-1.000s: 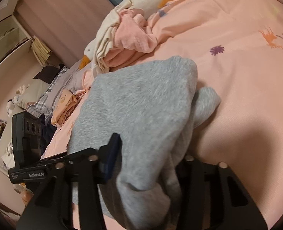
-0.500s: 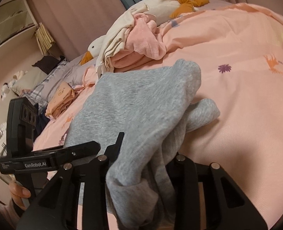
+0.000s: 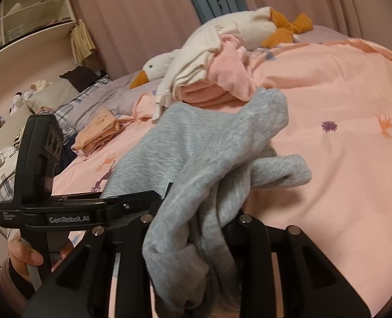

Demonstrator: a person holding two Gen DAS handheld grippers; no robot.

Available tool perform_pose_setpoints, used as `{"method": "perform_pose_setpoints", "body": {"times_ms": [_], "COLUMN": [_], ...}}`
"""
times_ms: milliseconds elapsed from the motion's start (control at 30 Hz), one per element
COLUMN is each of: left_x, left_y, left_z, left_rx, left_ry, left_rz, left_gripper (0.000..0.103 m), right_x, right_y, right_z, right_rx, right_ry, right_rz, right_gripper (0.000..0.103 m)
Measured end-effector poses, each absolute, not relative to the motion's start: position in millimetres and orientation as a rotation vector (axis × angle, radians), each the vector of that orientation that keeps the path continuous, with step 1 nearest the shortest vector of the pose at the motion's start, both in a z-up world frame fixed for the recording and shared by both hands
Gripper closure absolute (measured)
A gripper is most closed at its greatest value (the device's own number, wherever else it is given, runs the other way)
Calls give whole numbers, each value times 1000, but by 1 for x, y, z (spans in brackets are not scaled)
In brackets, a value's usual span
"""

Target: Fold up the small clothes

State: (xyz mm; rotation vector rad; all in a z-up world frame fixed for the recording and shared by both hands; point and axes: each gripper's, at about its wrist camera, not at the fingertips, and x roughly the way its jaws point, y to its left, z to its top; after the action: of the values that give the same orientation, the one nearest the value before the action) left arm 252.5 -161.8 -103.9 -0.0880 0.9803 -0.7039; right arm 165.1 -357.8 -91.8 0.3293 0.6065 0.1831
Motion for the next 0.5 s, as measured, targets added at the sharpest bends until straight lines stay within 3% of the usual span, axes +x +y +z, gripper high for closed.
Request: {"method": "perform_pose_setpoints", "body": {"times_ms": [500], "left_x": [234], "left_y": [-154], "left_z": [-91], "left_rx": [-103], "left_ry": [952], "left_rz": [-728], "left_gripper": [42], "right_x": [146], "right_y": [-342], "right_z": [-71], "right_rx": [312], "right_ry": [520], "right_rz": [251], "right_gripper": [77]}}
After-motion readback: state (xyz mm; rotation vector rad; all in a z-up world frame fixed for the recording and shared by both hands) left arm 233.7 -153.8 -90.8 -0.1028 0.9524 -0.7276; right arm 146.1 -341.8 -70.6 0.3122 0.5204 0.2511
